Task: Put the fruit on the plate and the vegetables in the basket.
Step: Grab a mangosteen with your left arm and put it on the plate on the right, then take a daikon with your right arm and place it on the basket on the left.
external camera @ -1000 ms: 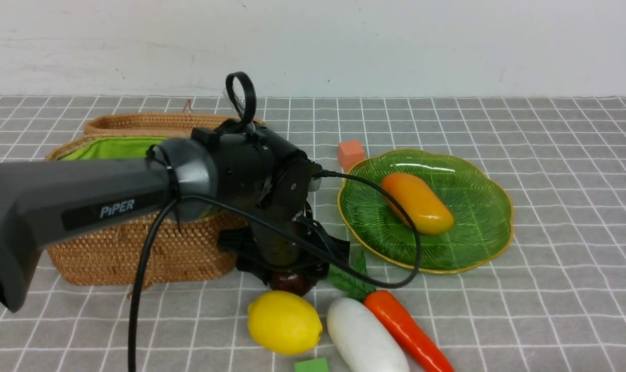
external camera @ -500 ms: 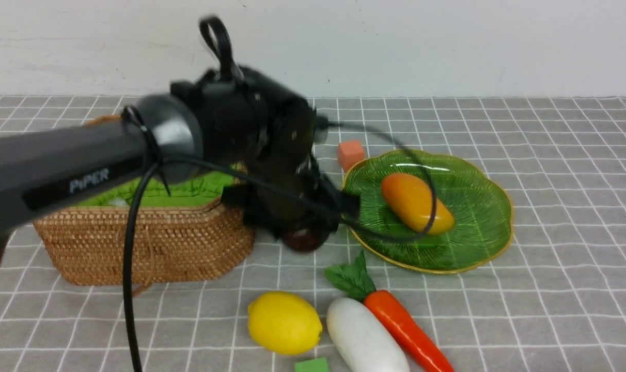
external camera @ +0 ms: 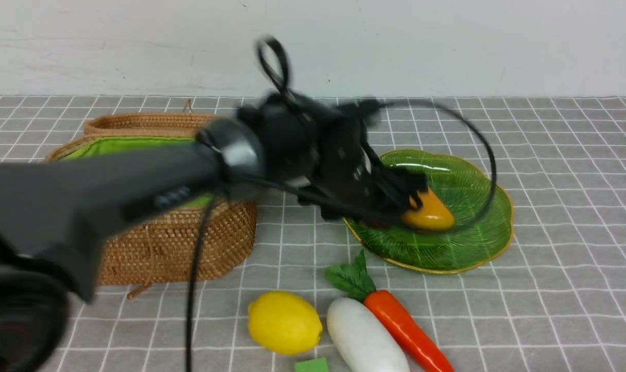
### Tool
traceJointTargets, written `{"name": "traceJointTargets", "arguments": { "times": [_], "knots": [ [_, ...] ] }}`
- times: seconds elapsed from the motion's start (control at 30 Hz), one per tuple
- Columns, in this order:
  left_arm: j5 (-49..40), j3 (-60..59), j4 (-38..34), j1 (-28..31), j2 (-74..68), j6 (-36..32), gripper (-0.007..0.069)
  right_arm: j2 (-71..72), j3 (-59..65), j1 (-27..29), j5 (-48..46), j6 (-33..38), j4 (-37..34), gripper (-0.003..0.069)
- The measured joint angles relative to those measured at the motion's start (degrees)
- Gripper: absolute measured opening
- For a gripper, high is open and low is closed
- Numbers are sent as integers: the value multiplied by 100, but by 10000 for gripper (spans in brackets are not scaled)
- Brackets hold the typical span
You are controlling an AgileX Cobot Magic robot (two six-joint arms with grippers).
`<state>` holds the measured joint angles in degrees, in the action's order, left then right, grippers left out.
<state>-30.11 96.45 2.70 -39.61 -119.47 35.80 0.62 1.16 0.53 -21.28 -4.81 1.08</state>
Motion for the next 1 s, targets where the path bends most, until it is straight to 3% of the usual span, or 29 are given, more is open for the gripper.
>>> {"name": "traceJointTargets", "arguments": {
  "times": [0.17,0.23,0.33,0.47,0.67,0.9,1.0],
  "knots": [
    [6,-6,284,-184,-153,0,525,0,0,0,0,0,0,240],
    [51,0,319,-238,-138,0,614,0,0,0,0,0,0,240],
    [16,0,319,-249,-119,0,659,0,0,0,0,0,0,240],
    [-370,0,391,-244,81,-5,654,0,0,0,0,0,0,240],
    [-1575,-5,661,-244,875,-220,509,0,0,0,0,0,0,240],
    [-3531,0,845,-244,2955,-307,55,0,0,0,0,0,0,240],
    [-3936,-7,871,-244,3564,-307,-13,0,0,0,0,0,0,240]
  ]
}}
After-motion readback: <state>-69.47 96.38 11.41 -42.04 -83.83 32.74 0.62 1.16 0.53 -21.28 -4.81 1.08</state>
